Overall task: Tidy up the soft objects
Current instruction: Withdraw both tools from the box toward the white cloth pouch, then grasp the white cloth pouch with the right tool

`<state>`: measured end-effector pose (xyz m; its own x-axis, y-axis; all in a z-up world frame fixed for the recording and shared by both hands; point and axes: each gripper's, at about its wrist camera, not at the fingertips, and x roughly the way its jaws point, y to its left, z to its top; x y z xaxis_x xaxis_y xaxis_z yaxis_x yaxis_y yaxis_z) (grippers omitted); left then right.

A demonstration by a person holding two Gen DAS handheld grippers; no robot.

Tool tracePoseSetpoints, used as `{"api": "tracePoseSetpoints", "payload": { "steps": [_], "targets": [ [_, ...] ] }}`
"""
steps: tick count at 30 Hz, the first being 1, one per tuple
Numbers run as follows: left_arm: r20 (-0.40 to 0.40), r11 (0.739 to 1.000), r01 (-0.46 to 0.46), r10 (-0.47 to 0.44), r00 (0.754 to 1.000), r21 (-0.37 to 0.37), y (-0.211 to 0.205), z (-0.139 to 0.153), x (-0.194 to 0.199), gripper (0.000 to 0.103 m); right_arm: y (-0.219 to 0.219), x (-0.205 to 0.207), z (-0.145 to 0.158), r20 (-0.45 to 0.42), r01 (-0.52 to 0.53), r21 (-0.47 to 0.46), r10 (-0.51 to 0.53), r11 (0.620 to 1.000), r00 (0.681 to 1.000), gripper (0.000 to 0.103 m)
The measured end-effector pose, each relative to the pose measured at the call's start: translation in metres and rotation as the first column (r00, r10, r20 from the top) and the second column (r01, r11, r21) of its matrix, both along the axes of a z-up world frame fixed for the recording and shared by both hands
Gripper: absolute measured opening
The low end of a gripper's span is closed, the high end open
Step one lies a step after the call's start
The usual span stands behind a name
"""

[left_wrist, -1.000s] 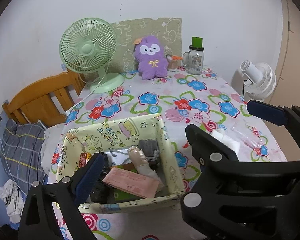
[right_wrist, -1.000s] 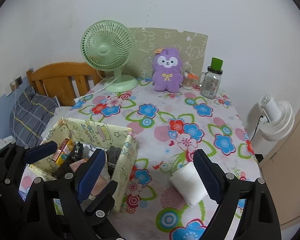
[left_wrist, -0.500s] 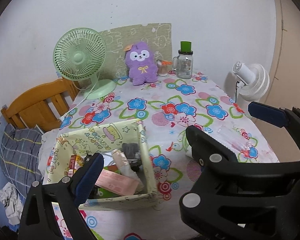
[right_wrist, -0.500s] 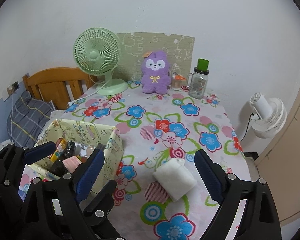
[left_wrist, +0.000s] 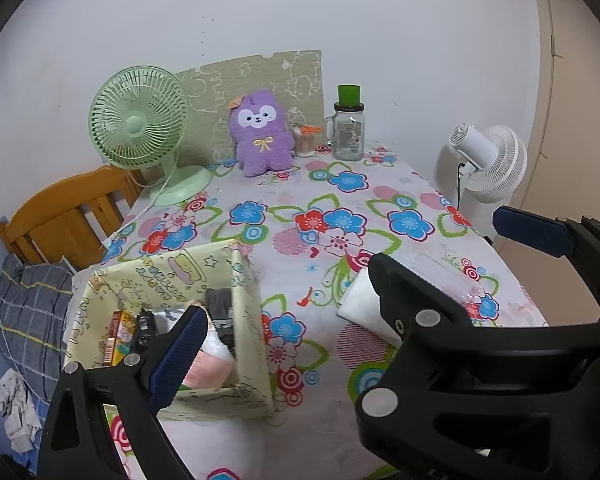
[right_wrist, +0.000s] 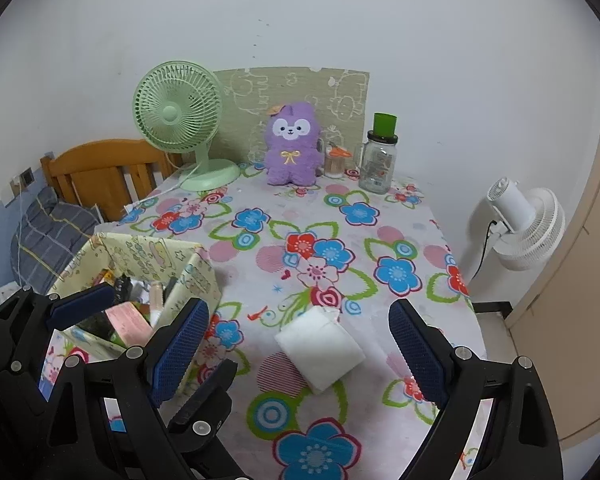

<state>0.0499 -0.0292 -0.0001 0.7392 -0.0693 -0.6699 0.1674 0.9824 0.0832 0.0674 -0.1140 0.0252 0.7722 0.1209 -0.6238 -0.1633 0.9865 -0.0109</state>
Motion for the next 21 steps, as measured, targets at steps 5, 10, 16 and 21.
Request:
{"api": "tracePoseSetpoints", "payload": {
  "steps": [5, 10, 16, 21],
  "targets": [
    [0.006, 1.0, 0.005, -0.005, 1.0, 0.002, -0.011, -0.007, 0.002, 0.098, -0.013, 0.002, -0.008, -0.01, 0.009, 0.007, -0.009, 1.0, 1.0, 0.094],
    [0.011, 1.0, 0.024, -0.024, 1.0, 0.016, -0.024, -0.013, 0.005, 0.098, -0.026, 0.004, -0.015, -0.005, 0.019, 0.008, -0.019, 1.0, 1.0, 0.093],
    [0.023, 1.0, 0.016, -0.016, 1.0, 0.019, -0.036, -0.024, 0.01, 0.098, -0.037, 0.01, -0.027, -0.013, 0.028, -0.001, -0.028, 1.0, 1.0, 0.093],
    [0.012, 0.999, 0.022, -0.022, 1.0, 0.027, -0.046, -0.036, 0.016, 0.098, -0.047, 0.016, -0.04, -0.021, 0.034, -0.002, -0.034, 0.999, 0.999, 0.093]
  ]
}}
